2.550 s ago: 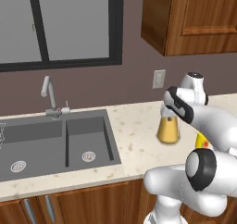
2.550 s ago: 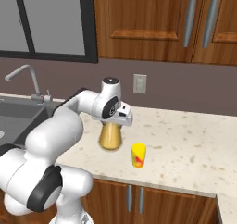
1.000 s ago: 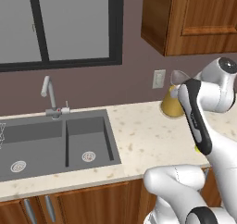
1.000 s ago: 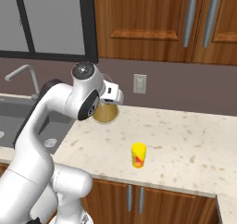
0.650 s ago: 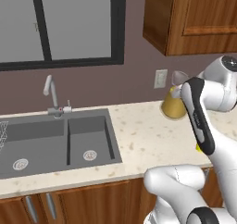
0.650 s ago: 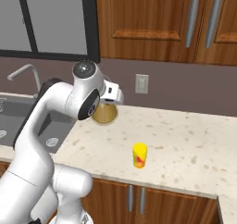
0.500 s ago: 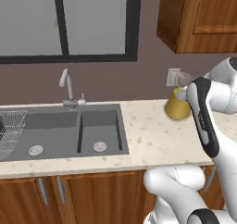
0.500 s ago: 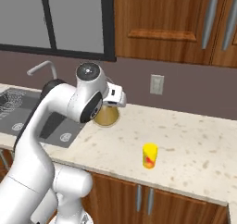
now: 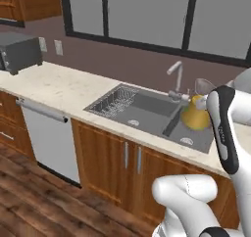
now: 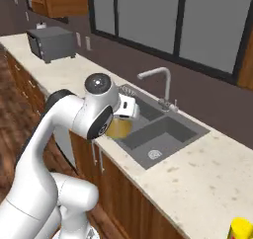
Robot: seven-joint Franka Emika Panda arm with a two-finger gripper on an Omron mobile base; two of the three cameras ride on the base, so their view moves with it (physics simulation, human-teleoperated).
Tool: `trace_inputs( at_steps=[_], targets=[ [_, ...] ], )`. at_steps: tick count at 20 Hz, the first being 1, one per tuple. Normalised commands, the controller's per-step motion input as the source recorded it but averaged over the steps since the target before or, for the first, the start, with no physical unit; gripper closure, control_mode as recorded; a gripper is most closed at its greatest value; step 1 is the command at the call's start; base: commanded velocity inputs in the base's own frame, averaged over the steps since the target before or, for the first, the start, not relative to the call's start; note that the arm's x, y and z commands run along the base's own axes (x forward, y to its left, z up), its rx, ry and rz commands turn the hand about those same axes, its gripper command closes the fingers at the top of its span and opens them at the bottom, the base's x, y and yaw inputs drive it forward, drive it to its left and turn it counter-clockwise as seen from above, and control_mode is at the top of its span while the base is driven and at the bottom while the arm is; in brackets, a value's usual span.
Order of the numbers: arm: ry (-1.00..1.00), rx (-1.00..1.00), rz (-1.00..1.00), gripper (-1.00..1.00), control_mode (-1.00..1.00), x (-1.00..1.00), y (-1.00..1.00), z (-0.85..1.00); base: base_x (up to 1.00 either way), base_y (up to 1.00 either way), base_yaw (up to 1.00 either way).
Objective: Place the pitcher and cup on the dining counter for serving.
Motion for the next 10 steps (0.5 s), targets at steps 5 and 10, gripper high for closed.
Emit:
trace_inputs(
  at_steps=[5,10],
  targets=[
    [0.0,0.0,0.0,1.0,1.0,0.0,0.0,0.0,-0.06,0.39,1.0],
    [0.0,0.0,0.0,1.0,1.0,0.0,0.0,0.0,0.03,0.29,0.96]
  ],
)
